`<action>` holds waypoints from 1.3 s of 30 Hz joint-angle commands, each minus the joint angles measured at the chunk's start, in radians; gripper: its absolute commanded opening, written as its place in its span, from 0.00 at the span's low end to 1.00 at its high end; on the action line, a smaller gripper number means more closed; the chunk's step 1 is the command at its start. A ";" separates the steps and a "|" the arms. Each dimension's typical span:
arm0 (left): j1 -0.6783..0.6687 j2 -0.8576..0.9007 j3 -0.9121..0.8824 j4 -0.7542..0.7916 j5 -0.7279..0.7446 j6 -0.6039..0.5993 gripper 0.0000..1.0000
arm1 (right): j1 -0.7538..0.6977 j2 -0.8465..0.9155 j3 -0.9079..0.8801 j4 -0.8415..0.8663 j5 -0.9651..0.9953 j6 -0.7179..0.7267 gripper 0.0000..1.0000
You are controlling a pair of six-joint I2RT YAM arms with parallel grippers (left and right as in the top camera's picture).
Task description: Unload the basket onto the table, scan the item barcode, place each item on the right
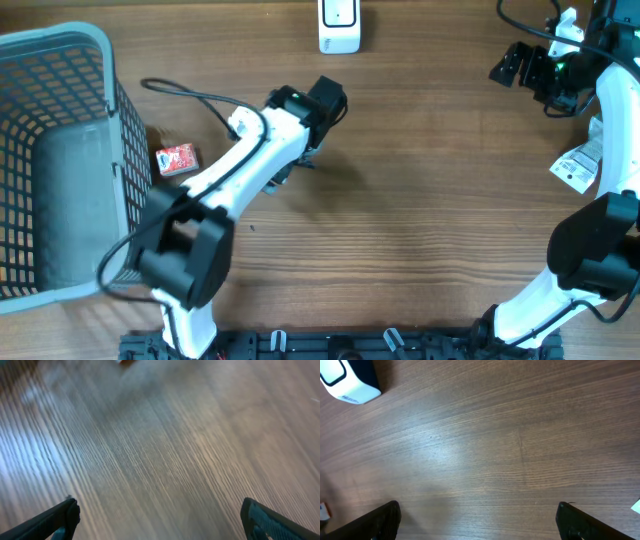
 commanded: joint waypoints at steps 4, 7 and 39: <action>0.025 0.094 -0.003 -0.032 -0.146 -0.238 1.00 | 0.002 0.009 -0.001 -0.019 -0.020 -0.018 1.00; 0.074 0.102 -0.021 -0.034 -0.183 -0.262 1.00 | 0.002 0.009 -0.001 -0.025 -0.020 -0.018 1.00; 0.356 0.294 -0.115 0.156 -0.292 -0.253 0.99 | 0.002 0.009 -0.001 -0.070 -0.021 0.012 1.00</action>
